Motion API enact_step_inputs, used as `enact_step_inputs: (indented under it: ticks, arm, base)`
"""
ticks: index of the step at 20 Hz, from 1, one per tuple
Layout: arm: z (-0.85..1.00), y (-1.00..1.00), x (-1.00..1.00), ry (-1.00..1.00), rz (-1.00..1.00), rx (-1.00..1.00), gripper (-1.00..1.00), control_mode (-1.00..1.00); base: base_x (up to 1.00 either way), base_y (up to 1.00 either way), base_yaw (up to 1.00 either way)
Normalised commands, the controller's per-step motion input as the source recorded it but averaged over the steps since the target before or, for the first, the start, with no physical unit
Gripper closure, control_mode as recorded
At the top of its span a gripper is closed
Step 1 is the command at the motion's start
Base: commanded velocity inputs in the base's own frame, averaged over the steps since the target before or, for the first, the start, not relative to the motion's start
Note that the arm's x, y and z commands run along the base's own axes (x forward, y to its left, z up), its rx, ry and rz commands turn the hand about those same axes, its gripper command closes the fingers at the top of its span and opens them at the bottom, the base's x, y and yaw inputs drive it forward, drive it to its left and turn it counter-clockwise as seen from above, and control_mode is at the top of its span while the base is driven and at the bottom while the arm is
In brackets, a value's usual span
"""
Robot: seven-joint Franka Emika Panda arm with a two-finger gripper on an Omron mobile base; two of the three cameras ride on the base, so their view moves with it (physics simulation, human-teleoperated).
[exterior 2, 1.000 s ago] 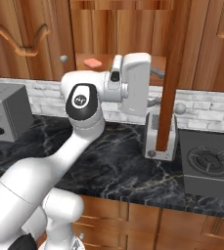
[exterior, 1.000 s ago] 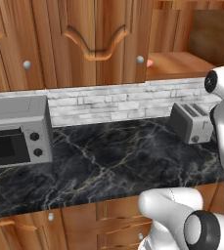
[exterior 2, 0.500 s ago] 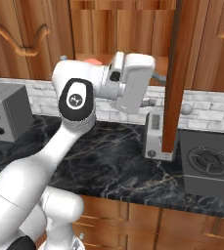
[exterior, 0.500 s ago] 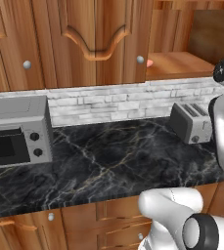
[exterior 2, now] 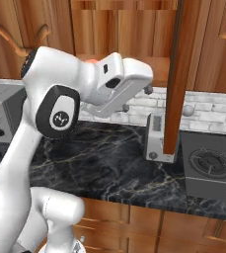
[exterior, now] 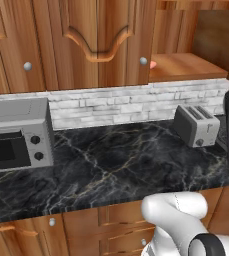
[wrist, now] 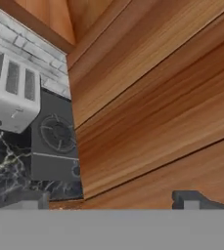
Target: Open the cabinet. Pick the bar soap and place it next to the sink. Then close the cabinet.
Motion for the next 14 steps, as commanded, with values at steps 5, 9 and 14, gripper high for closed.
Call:
enact_step_inputs:
  ticks: [5, 9, 14]
  arm:
    - [0.00, 0.45, -0.28, 0.00, 0.37, 0.22, -1.00, -1.00]
    - [0.07, 0.64, 0.00, 0.00, 0.35, 0.14, -1.00, -1.00]
    - [0.19, 0.68, 0.01, 0.00, 0.31, 0.13, -1.00, -1.00]
  base:
    - [0.00, 0.00, 0.00]
    - [0.00, 0.00, 0.00]
    - [0.00, 0.00, 0.00]
